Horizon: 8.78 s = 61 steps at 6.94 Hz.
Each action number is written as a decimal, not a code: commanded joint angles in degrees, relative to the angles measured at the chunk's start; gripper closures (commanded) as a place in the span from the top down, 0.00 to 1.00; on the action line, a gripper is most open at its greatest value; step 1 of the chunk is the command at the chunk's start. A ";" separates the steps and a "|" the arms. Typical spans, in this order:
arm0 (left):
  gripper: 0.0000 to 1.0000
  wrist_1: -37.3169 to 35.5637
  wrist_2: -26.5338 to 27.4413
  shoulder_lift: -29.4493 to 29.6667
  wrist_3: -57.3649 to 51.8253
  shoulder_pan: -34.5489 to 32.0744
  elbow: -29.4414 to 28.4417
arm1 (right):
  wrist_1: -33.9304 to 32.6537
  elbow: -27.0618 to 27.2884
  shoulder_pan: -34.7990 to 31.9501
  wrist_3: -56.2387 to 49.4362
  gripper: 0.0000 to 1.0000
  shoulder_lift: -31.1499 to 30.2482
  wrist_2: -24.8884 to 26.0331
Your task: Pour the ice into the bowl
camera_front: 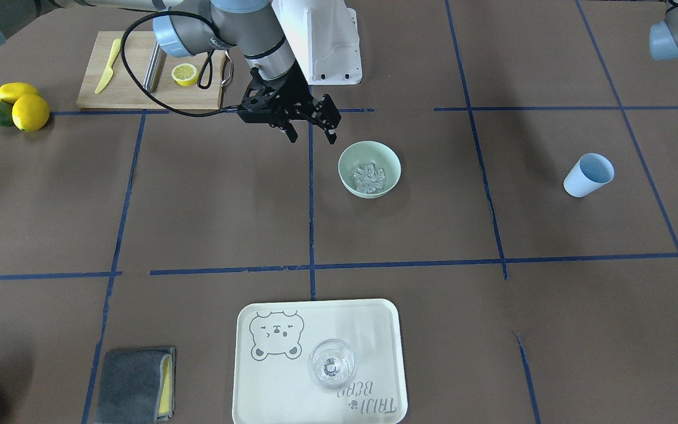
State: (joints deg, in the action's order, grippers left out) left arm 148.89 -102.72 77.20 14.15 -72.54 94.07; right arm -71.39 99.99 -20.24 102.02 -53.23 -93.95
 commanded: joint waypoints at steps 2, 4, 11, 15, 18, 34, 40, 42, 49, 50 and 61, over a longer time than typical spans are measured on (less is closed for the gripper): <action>1.00 -10.46 -4.50 3.39 -6.07 -4.98 0.06 | -0.51 -10.49 0.55 -0.68 1.00 7.34 0.52; 1.00 -10.29 -4.50 3.04 -5.27 -5.06 0.49 | -6.09 -17.16 0.64 -0.95 0.92 12.68 -0.27; 1.00 -10.02 -4.50 2.52 -3.78 -5.15 0.59 | -12.10 -14.50 -2.50 -4.73 0.00 12.73 -7.27; 1.00 -10.02 -4.50 2.43 -3.78 -5.15 0.50 | -9.78 11.01 -10.67 -16.40 0.00 -14.31 -14.48; 1.00 -9.93 -4.50 2.34 -3.69 -5.15 0.59 | 15.36 10.32 -20.86 -23.93 0.00 -36.09 -25.90; 1.00 -4.92 -4.50 -0.30 -3.60 -5.15 0.76 | 30.69 -5.42 -47.13 -53.07 1.00 -47.40 -48.58; 1.00 -27.42 -28.23 5.82 -4.38 -10.23 0.59 | -5.47 -5.42 -64.71 -100.59 1.00 -42.36 -42.90; 1.00 -42.98 -28.32 9.86 -13.91 -16.63 -0.20 | -22.60 -5.07 -68.78 -112.46 1.00 -35.57 -39.66; 1.00 -60.30 -33.07 5.69 -20.82 -19.92 5.25 | -23.36 -6.38 -64.15 -109.42 1.00 -35.01 -40.43; 1.00 -59.25 -32.81 5.68 -20.83 -20.00 5.07 | -23.36 -6.12 -64.14 -109.32 1.00 -35.01 -40.78; 1.00 -55.99 -32.72 5.68 -20.65 -19.92 2.61 | -23.18 -6.12 -62.91 -106.95 1.00 -35.10 -40.61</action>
State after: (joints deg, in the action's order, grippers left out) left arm 92.75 -135.57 82.90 -6.71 -92.47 96.95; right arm -94.50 94.01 -83.15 -4.99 -88.42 -134.55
